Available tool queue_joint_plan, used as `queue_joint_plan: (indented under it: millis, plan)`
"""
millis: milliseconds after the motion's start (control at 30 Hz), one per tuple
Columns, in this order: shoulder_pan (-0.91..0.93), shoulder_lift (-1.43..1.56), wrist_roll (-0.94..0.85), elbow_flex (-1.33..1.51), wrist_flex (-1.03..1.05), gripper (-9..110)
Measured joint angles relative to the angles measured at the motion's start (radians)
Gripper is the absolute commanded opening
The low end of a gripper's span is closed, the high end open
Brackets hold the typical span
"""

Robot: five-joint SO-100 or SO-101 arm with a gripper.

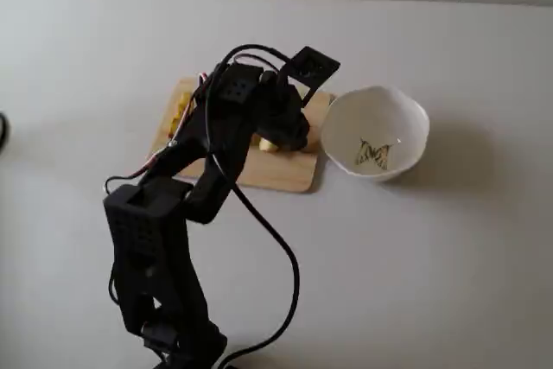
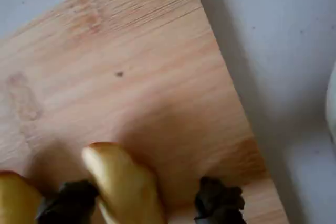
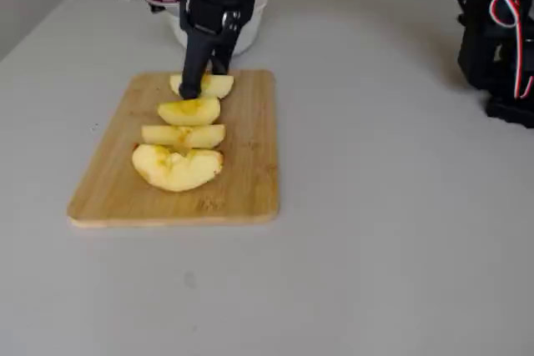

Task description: Pick up the rightmost apple slice from the cutting board and place it into the bowl

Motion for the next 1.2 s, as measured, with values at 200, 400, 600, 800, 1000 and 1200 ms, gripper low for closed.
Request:
queue_joint_plan:
  millis: [200,400,600,800,1000,1200]
  plan:
    - [0.0,-0.029,0.0,-0.046,-0.009,0]
    - [0.0,-0.034,0.006,-0.067,0.006,0]
    - [0.0,-0.041,0.032,-0.126,0.067,0]
    - [0.0,-0.041,0.071,-0.278,0.164,0]
    - [0.025,0.003,0.135,-0.307,0.186,0]
    - [0.124,0.106,0.173,-0.313,0.192,0]
